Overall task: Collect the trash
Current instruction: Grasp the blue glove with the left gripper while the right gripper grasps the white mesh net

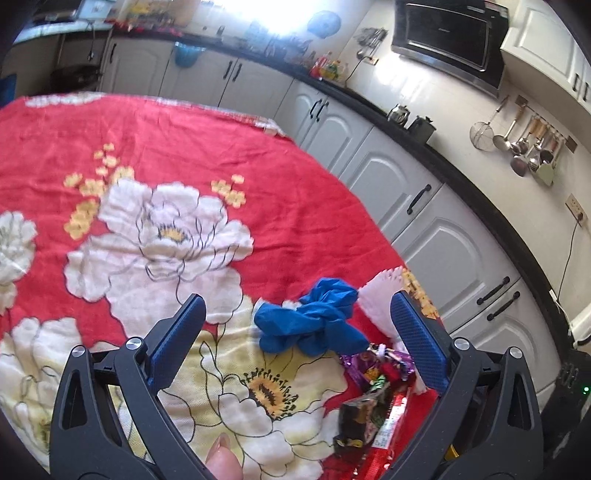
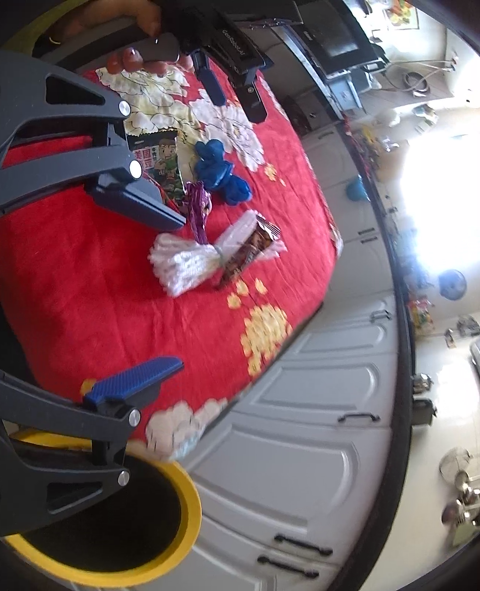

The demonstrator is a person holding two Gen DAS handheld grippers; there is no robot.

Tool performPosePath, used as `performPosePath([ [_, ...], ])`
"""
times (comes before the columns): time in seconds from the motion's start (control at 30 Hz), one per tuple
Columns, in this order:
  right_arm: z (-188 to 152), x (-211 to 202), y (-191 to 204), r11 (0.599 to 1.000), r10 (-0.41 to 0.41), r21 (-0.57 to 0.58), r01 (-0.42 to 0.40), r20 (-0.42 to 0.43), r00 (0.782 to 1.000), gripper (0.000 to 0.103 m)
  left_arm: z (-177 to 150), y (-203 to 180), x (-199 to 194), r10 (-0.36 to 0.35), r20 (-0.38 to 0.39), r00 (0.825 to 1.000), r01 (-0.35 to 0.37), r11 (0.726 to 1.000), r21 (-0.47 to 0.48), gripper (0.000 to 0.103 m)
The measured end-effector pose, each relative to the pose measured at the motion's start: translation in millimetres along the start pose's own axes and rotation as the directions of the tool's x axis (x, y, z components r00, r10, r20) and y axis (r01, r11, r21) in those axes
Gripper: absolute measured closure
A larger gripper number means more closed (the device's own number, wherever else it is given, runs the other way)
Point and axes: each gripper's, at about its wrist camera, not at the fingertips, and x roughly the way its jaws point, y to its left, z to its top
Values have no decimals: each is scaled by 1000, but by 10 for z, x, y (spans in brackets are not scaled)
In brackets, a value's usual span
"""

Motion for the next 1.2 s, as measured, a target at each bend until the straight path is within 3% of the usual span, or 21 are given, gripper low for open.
performPosePath([
  [0.17, 6, 315, 48, 1000, 11, -22, -12, -55, 998, 51, -67, 97, 196, -41, -63, 997, 38, 998, -53, 11],
  [0.33, -18, 459, 41, 999, 46, -9, -47, -84, 995, 77, -91, 104, 377, -64, -98, 993, 57, 996, -73, 11],
  [0.4, -30, 455, 22, 998, 70, 14, -69, -82, 994, 83, -89, 79, 415, -59, -96, 994, 53, 997, -61, 13],
  [0.53, -41, 401, -47, 992, 107, 70, -102, -80, 991, 86, -105, 49, 455, -52, -99, 994, 48, 998, -40, 31],
  [0.6, -48, 357, -114, 984, 138, 122, -128, -73, 988, 86, -107, 35, 477, -49, -105, 993, 46, 999, -29, 50],
  [0.63, -44, 336, -133, 980, 150, 141, -140, -69, 986, 86, -112, 37, 482, -53, -108, 993, 50, 998, -29, 54],
  [0.7, -45, 286, -175, 973, 170, 169, -157, -63, 983, 86, -120, 40, 500, -62, -118, 991, 59, 998, -30, 77],
  [0.8, -37, 166, -238, 959, 194, 215, -183, -33, 980, 86, -129, 25, 485, -75, -112, 991, 73, 997, -22, 93],
  [0.87, -13, 62, -225, 964, 185, 195, -179, -13, 983, 86, -130, -4, 461, -73, -105, 992, 73, 997, -7, 95],
  [1.0, -5, -82, -250, 939, 247, 245, -240, 3, 969, 86, -134, -58, 391, -70, -91, 993, 72, 997, 18, 96],
  [1.1, -10, -115, -312, 903, 308, 313, -294, 2, 951, 86, -130, -81, 327, -72, -80, 994, 75, 997, 26, 96],
  [1.2, -69, -102, -409, 828, 399, 429, -361, 2, 917, 86, -106, -102, 246, -80, -65, 995, 82, 996, 31, 97],
])
